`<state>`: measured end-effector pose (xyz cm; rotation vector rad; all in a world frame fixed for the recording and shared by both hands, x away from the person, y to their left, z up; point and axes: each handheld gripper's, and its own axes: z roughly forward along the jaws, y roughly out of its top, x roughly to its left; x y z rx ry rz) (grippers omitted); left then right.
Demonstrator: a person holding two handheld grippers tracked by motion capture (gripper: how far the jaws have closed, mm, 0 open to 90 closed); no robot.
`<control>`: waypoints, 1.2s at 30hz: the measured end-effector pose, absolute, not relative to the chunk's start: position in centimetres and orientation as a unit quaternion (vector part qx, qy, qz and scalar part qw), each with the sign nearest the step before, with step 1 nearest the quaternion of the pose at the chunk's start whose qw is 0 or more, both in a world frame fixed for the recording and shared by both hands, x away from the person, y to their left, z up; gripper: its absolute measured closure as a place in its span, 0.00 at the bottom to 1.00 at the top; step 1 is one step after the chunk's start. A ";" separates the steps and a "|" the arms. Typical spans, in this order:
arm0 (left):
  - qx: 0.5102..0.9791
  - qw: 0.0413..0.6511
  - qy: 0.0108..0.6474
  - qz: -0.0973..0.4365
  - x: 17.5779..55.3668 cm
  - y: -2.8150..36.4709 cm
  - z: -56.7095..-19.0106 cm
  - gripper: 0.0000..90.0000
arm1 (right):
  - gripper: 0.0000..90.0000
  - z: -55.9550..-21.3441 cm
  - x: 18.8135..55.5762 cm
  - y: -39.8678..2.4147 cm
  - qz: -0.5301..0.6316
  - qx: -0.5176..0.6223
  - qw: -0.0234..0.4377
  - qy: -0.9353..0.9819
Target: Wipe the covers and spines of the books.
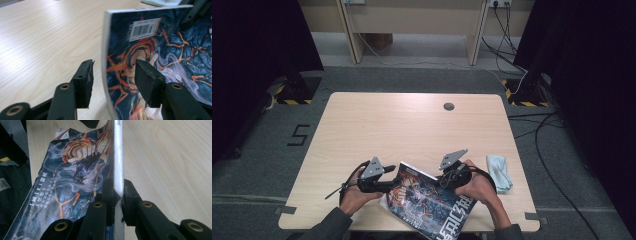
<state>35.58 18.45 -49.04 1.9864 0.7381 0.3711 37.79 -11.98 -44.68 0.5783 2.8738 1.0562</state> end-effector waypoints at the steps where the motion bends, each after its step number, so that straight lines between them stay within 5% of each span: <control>1: 0.810 0.472 0.314 0.150 35.4 18.7 -49.1 0.52 | 0.92 -44.6 37.8 -12.0 0.341 0.187 0.014 0.921; 10: 0.807 0.449 0.359 0.136 34.8 19.9 -49.4 0.42 | 0.92 -42.2 37.8 -12.5 0.345 0.198 0.049 0.916; 36: 0.810 0.415 0.392 0.133 35.3 20.4 -50.2 0.42 | 0.92 -34.7 43.3 -13.4 0.249 0.272 0.207 0.906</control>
